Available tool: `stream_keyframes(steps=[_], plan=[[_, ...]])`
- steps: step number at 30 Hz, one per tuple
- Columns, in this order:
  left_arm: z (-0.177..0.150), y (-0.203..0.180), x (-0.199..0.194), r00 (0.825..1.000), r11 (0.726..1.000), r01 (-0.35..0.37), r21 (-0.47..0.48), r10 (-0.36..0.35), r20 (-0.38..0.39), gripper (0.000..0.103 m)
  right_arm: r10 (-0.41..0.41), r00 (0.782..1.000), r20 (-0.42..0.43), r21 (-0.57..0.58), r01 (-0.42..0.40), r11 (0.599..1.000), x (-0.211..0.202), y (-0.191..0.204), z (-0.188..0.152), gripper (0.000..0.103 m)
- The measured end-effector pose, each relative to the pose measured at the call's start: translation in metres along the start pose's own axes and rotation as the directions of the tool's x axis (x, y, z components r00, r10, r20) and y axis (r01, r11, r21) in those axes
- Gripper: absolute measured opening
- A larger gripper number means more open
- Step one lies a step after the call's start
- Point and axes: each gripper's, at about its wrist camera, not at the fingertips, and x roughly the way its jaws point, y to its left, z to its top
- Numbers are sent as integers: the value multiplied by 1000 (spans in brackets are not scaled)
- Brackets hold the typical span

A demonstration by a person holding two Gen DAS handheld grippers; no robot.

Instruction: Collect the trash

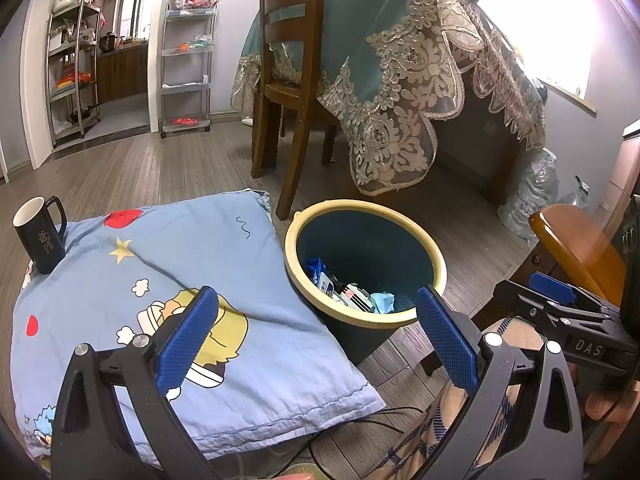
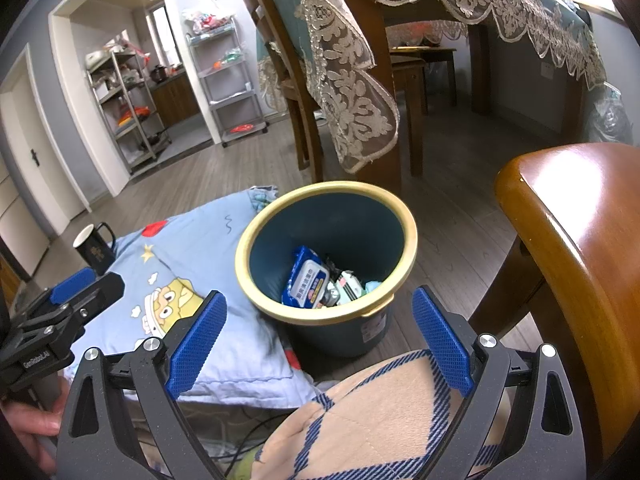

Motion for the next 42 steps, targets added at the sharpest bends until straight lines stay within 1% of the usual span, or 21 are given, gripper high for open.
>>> stream_keyframes(steps=[33,42], plan=[[-3,-2,2,1000,1000,-2,8,2,-5,97,1,1000,-1,2,-1,1000,0,0,-1,93],[-4,-1,1,1000,1000,7,11,-7,2,97,1,1000,-1,3,-1,1000,0,0,0,93]])
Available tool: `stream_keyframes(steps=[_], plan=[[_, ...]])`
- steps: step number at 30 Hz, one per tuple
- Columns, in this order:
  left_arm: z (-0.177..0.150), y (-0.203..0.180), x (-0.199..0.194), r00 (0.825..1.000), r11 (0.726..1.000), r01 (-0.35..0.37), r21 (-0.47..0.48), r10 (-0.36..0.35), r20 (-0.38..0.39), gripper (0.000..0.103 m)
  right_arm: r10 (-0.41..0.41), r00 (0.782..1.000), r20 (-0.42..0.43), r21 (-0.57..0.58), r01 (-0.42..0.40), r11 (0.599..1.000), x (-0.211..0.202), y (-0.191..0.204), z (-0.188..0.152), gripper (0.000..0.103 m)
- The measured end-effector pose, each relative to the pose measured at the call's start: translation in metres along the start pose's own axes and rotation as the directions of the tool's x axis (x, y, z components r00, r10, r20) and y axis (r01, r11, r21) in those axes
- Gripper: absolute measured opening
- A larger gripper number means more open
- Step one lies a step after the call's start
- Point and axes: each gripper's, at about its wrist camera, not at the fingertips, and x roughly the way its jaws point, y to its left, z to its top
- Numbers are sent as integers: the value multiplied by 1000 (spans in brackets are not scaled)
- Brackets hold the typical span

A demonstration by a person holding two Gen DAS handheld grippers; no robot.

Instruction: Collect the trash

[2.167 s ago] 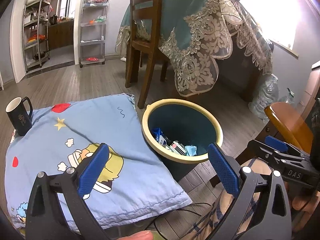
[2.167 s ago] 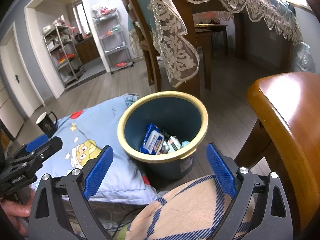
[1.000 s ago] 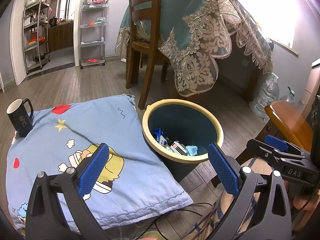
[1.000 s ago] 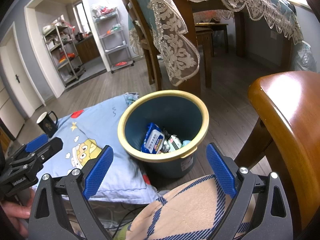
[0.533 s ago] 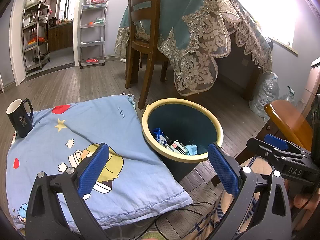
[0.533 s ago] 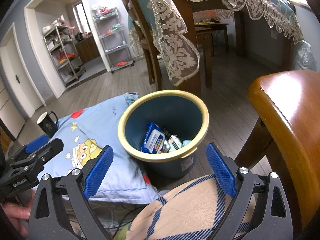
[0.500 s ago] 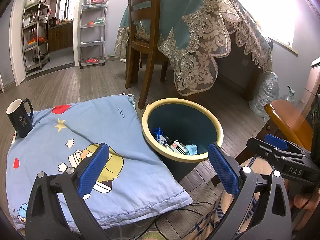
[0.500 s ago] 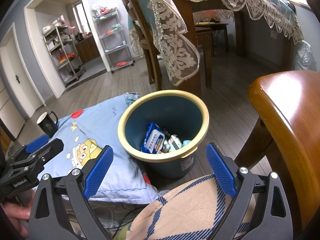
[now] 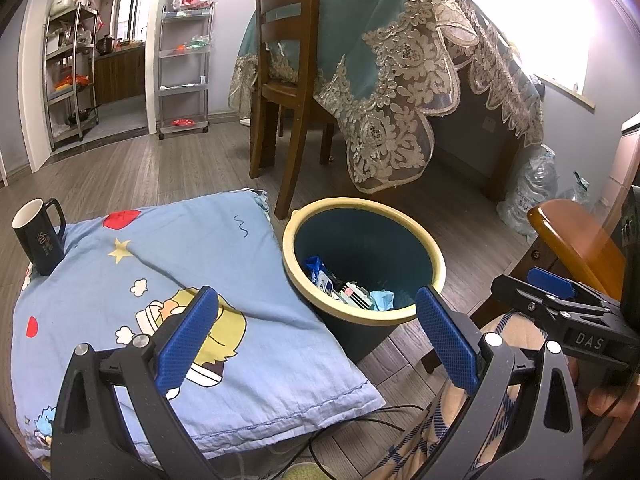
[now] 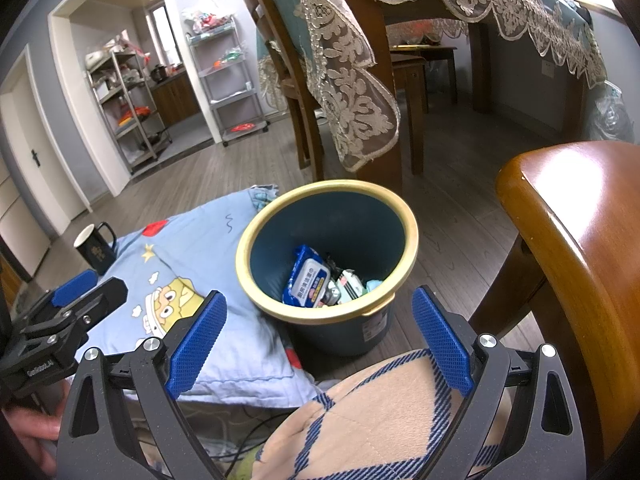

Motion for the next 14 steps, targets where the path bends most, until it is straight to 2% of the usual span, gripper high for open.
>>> stream_keyframes(steps=[14], plan=[[1,1,1,1000,1000,-4,1,4,-16,97,0,1000,-2,0,0,1000,0,0,0,93]])
